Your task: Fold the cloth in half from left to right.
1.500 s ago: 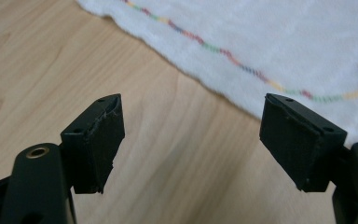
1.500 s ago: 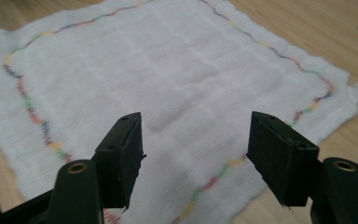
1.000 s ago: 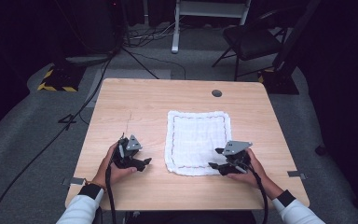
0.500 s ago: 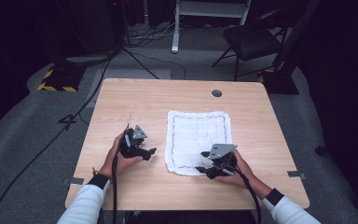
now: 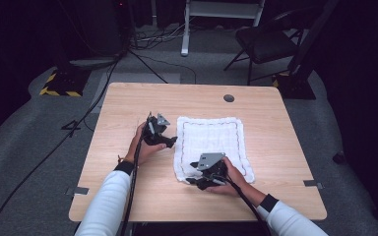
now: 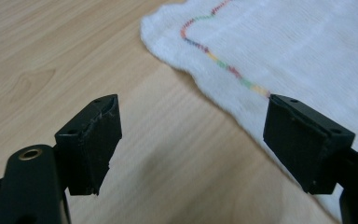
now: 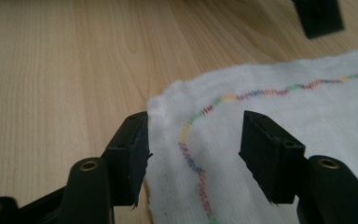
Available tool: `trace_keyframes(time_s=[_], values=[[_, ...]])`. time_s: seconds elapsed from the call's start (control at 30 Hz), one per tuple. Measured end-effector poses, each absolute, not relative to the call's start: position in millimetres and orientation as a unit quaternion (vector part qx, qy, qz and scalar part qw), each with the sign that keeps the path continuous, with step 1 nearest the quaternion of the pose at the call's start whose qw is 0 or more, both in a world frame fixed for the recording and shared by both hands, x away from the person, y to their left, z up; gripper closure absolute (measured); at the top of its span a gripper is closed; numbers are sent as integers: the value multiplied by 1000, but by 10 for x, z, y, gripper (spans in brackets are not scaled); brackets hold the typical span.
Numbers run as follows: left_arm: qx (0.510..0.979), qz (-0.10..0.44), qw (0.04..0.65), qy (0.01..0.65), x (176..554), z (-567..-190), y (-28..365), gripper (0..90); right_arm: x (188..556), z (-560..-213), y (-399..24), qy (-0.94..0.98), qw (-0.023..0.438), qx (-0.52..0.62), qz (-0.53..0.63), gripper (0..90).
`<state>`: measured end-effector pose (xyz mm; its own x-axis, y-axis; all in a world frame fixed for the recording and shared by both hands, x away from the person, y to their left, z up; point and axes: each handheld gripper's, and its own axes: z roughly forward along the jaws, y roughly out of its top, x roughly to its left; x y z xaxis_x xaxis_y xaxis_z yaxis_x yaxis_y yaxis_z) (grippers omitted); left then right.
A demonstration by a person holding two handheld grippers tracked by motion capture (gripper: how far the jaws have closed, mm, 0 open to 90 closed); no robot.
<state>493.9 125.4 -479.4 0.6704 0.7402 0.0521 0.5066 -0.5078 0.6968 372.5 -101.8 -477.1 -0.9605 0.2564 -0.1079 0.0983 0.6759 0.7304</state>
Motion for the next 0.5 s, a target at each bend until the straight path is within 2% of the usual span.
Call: trace_keyframes(time_s=[0.23, 0.5], values=[[837, 172, 346, 388, 5232, -4828, 1054, 192, 3749, -4803, -830, 911, 99, 91, 389, 475], [829, 184, 329, 414, 5481, -4916, 863, 183, 3743, -4856, -724, 913, 103, 88, 385, 470]])
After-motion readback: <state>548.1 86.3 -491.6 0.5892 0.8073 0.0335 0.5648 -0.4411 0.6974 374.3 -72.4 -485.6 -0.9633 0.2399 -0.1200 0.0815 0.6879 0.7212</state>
